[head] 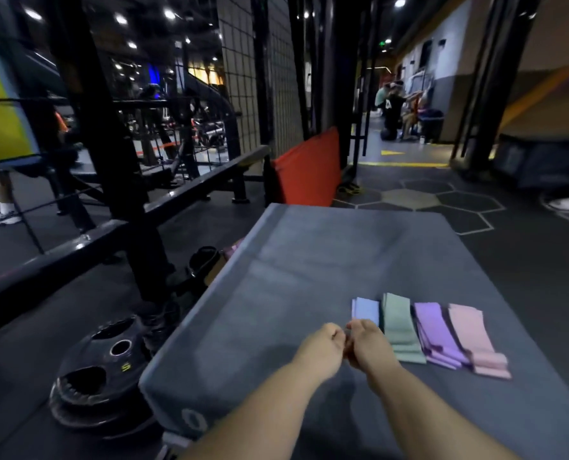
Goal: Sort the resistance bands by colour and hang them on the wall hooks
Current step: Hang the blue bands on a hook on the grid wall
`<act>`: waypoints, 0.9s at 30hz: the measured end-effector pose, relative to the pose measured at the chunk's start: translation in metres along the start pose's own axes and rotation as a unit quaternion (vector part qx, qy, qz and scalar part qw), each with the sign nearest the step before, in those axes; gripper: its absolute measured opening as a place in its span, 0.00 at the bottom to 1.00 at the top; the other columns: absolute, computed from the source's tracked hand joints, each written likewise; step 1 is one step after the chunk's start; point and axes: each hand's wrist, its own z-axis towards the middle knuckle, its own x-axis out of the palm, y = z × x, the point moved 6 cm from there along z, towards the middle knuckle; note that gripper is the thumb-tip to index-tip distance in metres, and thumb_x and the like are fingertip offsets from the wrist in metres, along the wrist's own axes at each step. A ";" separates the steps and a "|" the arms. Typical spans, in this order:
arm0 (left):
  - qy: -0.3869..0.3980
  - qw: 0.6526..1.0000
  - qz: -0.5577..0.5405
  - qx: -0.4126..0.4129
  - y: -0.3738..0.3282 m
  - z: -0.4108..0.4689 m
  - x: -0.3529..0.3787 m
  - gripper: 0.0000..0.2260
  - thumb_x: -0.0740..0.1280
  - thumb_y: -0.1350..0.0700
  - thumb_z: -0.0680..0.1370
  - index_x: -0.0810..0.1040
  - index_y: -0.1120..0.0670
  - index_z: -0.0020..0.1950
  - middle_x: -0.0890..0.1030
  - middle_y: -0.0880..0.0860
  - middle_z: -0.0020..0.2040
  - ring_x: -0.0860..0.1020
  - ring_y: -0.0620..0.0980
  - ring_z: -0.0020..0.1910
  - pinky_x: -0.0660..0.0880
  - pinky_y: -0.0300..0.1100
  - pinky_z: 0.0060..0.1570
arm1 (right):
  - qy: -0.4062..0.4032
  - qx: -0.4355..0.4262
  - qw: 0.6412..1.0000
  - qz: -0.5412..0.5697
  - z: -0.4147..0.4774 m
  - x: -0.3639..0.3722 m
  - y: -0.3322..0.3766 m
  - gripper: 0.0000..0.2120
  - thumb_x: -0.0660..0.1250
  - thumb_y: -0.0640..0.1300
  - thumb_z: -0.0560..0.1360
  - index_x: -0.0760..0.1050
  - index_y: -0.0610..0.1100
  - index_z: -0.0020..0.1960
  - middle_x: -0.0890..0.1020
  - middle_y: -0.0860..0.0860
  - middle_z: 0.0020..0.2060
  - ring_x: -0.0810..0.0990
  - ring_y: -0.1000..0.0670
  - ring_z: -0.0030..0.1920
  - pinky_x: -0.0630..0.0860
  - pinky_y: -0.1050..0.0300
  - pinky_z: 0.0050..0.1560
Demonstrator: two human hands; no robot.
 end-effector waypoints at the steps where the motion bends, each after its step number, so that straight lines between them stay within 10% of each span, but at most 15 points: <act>1: 0.014 1.000 0.007 -0.007 0.000 0.004 0.009 0.12 0.54 0.50 0.82 0.75 0.52 0.56 0.80 0.57 0.57 0.77 0.55 0.55 0.72 0.44 0.55 | -0.020 0.021 1.000 0.008 0.001 -0.005 -0.009 0.06 0.57 0.41 0.80 0.73 0.43 0.49 0.78 0.43 0.45 0.78 0.41 0.46 0.77 0.45 0.53; 10: 0.009 0.998 0.031 -0.060 0.005 0.028 0.038 0.14 0.56 0.52 0.81 0.71 0.55 0.63 0.76 0.57 0.62 0.74 0.56 0.60 0.69 0.43 0.53 | -0.060 0.062 0.996 -0.029 -0.006 -0.018 -0.041 0.13 0.59 0.41 0.80 0.68 0.39 0.63 0.74 0.44 0.49 0.76 0.43 0.55 0.66 0.60 0.48; 27: -0.035 0.992 -0.099 -0.076 0.023 0.028 0.039 0.05 0.59 0.56 0.79 0.72 0.48 0.52 0.80 0.51 0.52 0.76 0.50 0.47 0.73 0.40 0.47 | -0.093 0.065 0.993 -0.039 -0.006 -0.013 -0.051 0.07 0.59 0.42 0.79 0.71 0.42 0.55 0.81 0.44 0.52 0.79 0.42 0.52 0.71 0.56 0.47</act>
